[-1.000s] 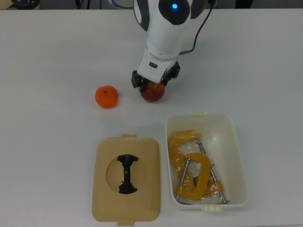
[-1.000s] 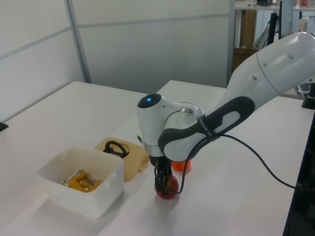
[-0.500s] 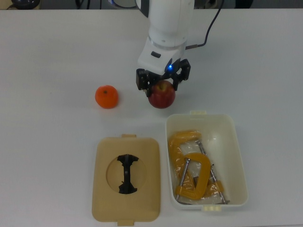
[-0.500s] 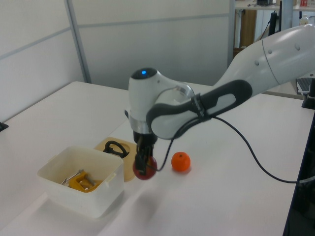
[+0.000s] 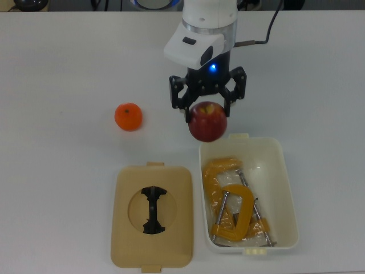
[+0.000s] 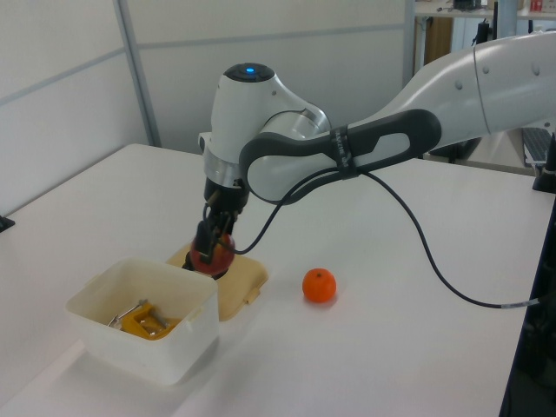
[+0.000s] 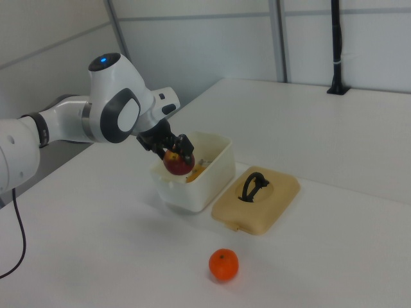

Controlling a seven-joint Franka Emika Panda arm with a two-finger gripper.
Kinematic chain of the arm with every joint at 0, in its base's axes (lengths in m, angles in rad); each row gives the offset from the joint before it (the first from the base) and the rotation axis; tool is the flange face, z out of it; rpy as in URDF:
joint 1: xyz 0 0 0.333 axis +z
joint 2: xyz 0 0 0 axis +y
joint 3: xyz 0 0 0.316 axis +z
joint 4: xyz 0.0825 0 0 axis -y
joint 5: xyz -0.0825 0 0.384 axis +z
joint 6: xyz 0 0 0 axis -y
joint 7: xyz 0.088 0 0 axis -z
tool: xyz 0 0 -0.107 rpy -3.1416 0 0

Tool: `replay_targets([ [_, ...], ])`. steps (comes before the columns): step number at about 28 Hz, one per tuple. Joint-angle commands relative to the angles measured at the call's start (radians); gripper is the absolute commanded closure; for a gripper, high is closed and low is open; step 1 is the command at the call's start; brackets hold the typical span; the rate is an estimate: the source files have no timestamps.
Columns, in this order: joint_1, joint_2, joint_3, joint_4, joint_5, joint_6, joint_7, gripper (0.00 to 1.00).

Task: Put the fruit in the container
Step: 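Release the apple into the container and raise the gripper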

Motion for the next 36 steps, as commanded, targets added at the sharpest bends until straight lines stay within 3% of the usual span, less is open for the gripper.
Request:
replay_targets([
  [1, 0.015, 0.090, 0.024, 0.047, -0.039, 0.122, 0.076, 0.45],
  [4, 0.017, 0.104, 0.034, 0.048, -0.062, 0.145, 0.123, 0.03],
  [5, 0.017, 0.104, 0.034, 0.048, -0.077, 0.148, 0.136, 0.00],
  [7, 0.020, 0.104, 0.035, 0.048, -0.111, 0.148, 0.155, 0.00],
  [13, 0.020, 0.095, 0.035, 0.048, -0.112, 0.141, 0.166, 0.00],
  [16, 0.015, 0.056, 0.034, 0.030, -0.119, 0.113, 0.162, 0.00],
  [23, -0.028, -0.002, 0.029, -0.015, -0.119, -0.161, 0.082, 0.00],
  [28, -0.061, -0.007, 0.024, -0.013, -0.119, -0.316, 0.057, 0.00],
  [34, -0.097, 0.001, 0.021, -0.016, -0.129, -0.362, 0.051, 0.00],
  [36, -0.109, 0.007, 0.021, -0.022, -0.157, -0.378, 0.050, 0.00],
])
